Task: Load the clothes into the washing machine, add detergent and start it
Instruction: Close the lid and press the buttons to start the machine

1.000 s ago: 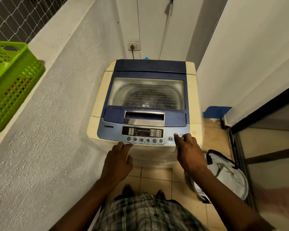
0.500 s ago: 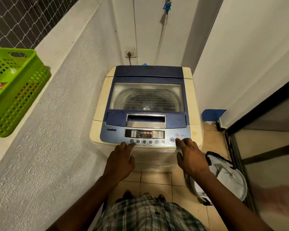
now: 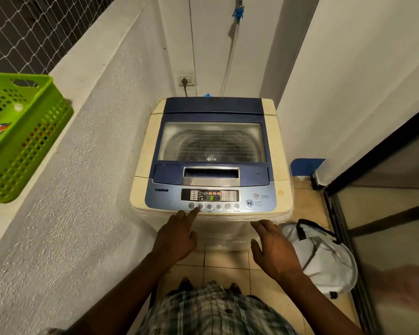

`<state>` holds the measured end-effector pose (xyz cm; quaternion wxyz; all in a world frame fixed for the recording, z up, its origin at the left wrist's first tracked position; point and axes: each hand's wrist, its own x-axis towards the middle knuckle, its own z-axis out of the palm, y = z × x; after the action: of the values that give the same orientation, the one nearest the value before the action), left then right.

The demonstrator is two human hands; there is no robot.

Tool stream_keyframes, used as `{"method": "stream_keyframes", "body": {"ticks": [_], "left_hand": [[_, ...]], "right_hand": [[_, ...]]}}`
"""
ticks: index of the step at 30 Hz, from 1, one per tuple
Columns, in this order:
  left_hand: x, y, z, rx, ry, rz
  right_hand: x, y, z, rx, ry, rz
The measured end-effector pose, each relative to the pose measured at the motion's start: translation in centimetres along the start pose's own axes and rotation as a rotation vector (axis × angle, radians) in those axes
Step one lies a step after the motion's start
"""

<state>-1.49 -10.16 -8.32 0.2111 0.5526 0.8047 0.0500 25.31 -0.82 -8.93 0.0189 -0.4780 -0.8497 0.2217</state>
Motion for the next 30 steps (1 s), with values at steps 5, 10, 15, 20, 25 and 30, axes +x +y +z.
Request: {"method": "stream_keyframes", "body": {"ticks": [5,10,15,20,25,30], "left_hand": [[0.5,0.0,0.2,0.008,-0.008,-0.002],[0.8,0.3,0.0,0.027,-0.024,-0.001],[0.9,0.5,0.0,0.041,-0.042,-0.006],[1.0,0.6,0.0,0.056,-0.047,-0.016],[1.1,0.7,0.1,0.108,-0.09,-0.026],[0.9,0.6,0.2,0.12,-0.094,-0.028]], "right_hand": [[-0.2,-0.2,0.1,0.018,-0.012,0.005],[0.1,-0.5,0.0,0.035,-0.019,0.008],[0.3,-0.5,0.0,0.044,-0.02,-0.004],[0.6,-0.2,0.0,0.06,-0.017,-0.013],[0.9,-0.1,-0.1,0.07,0.005,-0.018],[1.5,-0.3,-0.5,0.051,0.012,-0.041]]}}
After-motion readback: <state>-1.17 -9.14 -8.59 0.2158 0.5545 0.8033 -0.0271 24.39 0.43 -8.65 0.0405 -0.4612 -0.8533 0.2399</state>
